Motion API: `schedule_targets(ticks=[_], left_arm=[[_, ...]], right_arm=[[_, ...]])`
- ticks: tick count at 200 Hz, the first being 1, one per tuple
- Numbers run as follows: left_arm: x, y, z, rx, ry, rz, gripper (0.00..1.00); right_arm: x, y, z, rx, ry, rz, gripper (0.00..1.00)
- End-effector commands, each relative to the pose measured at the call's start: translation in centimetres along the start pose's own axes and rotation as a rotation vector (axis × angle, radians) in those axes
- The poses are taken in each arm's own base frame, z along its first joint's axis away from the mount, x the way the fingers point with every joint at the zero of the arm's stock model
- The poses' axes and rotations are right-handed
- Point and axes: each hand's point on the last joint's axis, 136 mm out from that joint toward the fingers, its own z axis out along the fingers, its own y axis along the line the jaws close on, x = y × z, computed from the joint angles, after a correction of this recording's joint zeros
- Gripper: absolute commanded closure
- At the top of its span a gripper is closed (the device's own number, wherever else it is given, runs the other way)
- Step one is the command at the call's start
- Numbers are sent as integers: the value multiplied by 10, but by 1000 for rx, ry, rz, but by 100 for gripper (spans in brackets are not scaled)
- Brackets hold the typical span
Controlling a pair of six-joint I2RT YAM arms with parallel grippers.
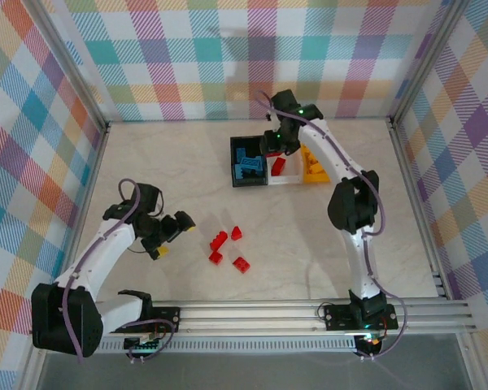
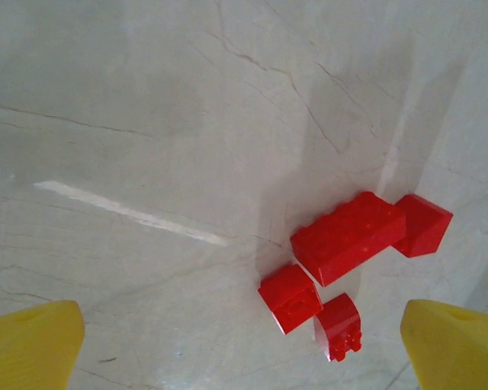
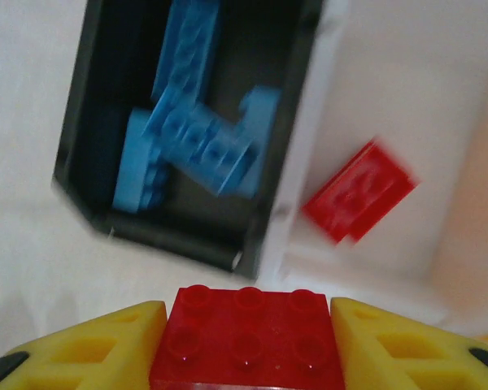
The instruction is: Sort the legos into containers by color
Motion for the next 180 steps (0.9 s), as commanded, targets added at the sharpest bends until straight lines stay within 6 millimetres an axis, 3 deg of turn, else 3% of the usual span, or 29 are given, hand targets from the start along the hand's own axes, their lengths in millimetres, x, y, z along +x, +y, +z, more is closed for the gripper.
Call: schedule_targets(ticks=[1,45,64,106,148,180], left_arm=[[-2,-21,-7,13,-3,74,0],[-6,-32,-7,-11,10,112,0],[-8,-36,-6,-8,16,107,0],[-16,-45,-8,16,-16,110,0],[-23,-48,3,40,-33,102,0],[-32,-50,7,35,-57,109,0]], right_arm=[[0,-20,30,35,44,56,50],[-25,-44,50,52,-17,92,49],[-28,-51,53,63,-30,101,42],[-41,-48,28,41,-80,78,23],[-39,-24,-10,-68,-91,99,18],[-5,25,-28,-217,1,58,17]])
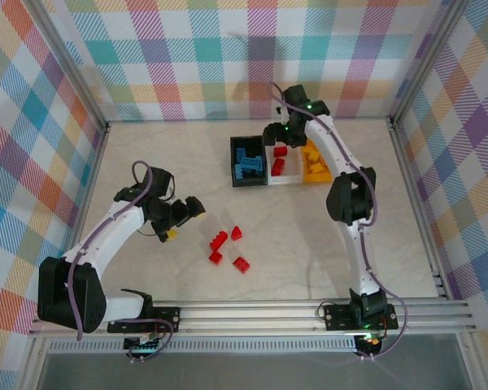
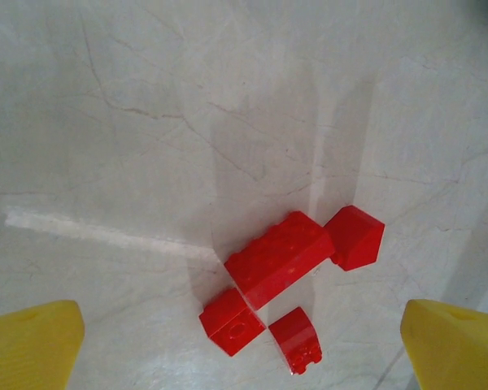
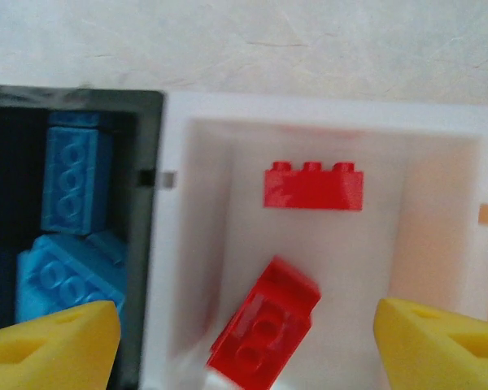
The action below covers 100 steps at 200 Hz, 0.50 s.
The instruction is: Sort the legos into containers by color
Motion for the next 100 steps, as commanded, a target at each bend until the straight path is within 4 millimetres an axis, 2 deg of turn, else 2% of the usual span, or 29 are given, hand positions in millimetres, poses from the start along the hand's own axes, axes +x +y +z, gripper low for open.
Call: schedule_targets(ticks=[1,29,43,68,83,100], left_arm=[[-8,-2,4,-3,-30,12,0],[-17,4,4,-19,-66,-25,0],[-18,13,5,-18,-73,-72,0],[-16,27,8,-14,-70,-153,0],[-15,32,7,-12,-63,-176,0],[-15,32,4,-16,-60,-173,0]], right_arm=[[21,50,-36,-157,39,-30,17],[80,91,-38,-231,159,-97,15],[123,110,-34,-262,254,-156,14],[186,137,-20,-286,388,-266,11],[213,146,-10,-243,434,-333,10],[231,157,-1,-217,465,-383,9]])
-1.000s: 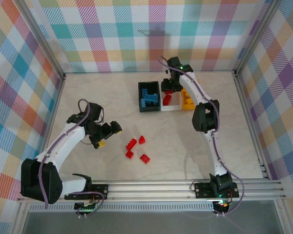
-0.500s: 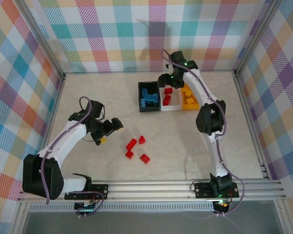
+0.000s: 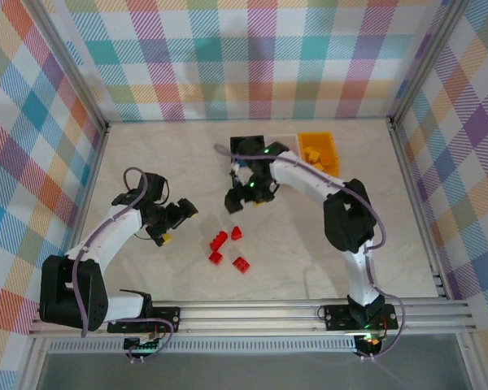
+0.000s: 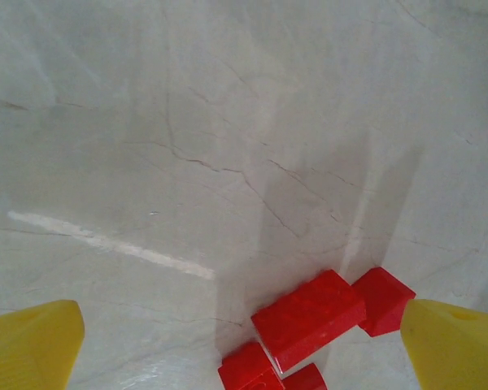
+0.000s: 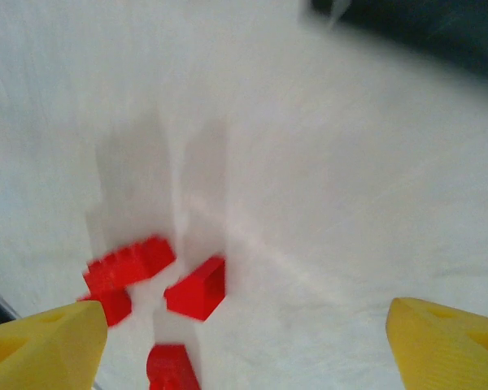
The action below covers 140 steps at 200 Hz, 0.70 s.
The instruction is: Sort the legos into containers by color
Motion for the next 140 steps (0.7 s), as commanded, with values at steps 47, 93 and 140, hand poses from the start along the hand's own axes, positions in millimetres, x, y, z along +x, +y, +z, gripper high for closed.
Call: schedule_targets(ticks=[47,93,140], left_arm=[[5,4,-16,1,8,-10,0],[11,12,-20,1,10,-14,0],[14,16,-17,3,18,-24,0]], right_arm=[[11,5,45,94,79,-31,14],[20,2,58,116,109,-30,23],[30,9,68,111,138,-37,28]])
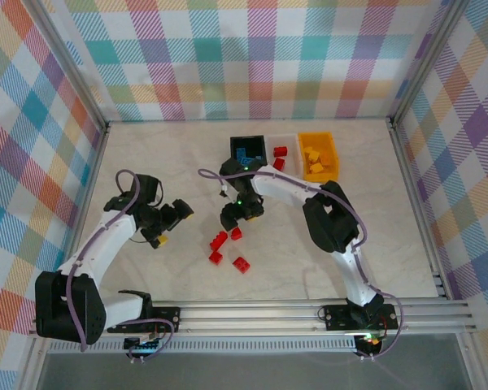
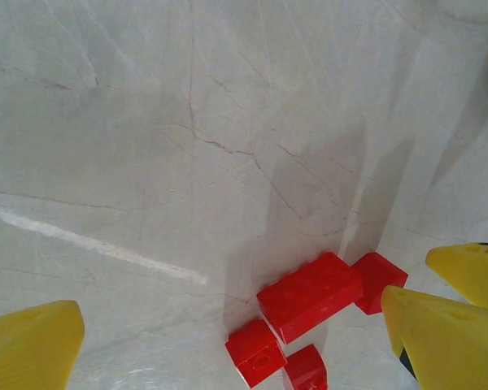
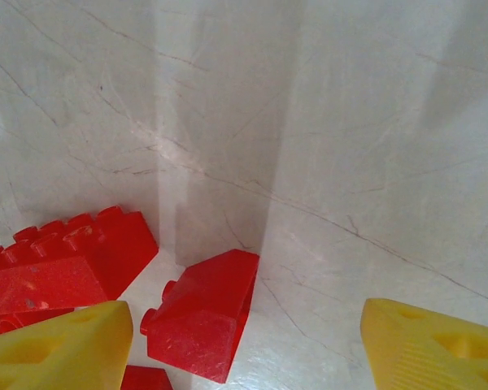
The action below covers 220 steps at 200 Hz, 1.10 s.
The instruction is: Sort the legos into containers by color
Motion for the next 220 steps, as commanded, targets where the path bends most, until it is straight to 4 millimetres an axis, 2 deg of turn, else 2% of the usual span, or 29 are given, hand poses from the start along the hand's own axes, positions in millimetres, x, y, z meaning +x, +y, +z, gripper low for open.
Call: schedule_targets(ticks=[1,54,80,126,183,220], left_arm=[[7,8,1,-9,29,-9,0],[9,9,5,-1,34,-16,0],[11,11,6,-2,39,-20,0],[13,14,2,-5,33,-19,0],[13,15,3,-3,27,-26,0],[7,10,2,8,12,-28,0]], right_arm=[[11,4,11,1,40,7,28],[22,5,20,32,68,-5,32],[18,0,29,58,66,0,36],[12,-6,34,94,57,1,43],[9,-7,31,109,54,-21,54],[4,-6,20,115,33,-29,60]])
